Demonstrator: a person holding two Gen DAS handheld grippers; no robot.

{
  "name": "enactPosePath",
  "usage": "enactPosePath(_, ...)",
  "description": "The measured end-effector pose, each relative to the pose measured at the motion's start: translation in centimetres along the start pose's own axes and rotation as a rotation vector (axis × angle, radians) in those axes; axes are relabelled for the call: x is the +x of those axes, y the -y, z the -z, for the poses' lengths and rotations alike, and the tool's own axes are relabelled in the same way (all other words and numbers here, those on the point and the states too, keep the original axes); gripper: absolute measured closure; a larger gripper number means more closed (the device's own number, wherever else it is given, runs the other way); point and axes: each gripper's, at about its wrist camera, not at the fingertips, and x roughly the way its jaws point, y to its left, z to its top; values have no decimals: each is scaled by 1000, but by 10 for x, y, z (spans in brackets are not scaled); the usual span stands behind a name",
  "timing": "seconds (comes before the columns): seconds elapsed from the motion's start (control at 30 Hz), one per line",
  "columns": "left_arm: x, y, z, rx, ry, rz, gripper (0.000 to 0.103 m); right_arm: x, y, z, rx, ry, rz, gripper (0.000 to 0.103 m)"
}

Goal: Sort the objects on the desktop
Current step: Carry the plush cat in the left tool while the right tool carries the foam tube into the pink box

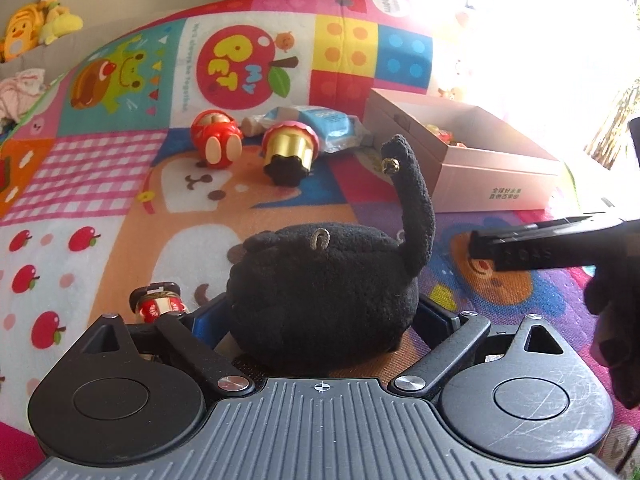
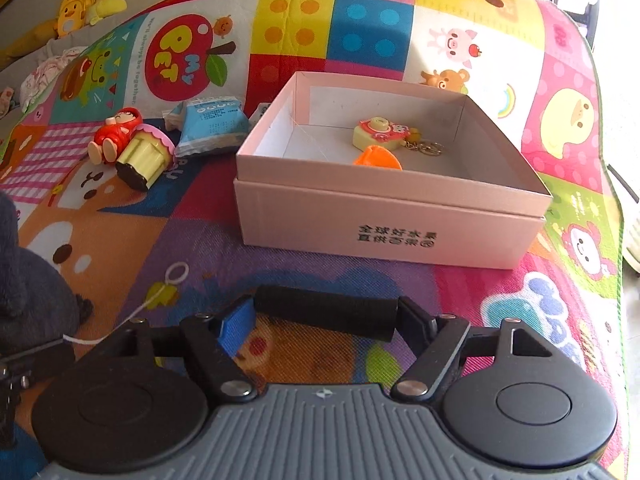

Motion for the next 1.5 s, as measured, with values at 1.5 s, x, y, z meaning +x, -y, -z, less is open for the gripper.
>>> enactPosePath(1.5,179,144,-170,88,-112,448,8,-95,135,-22,96,361,119,27)
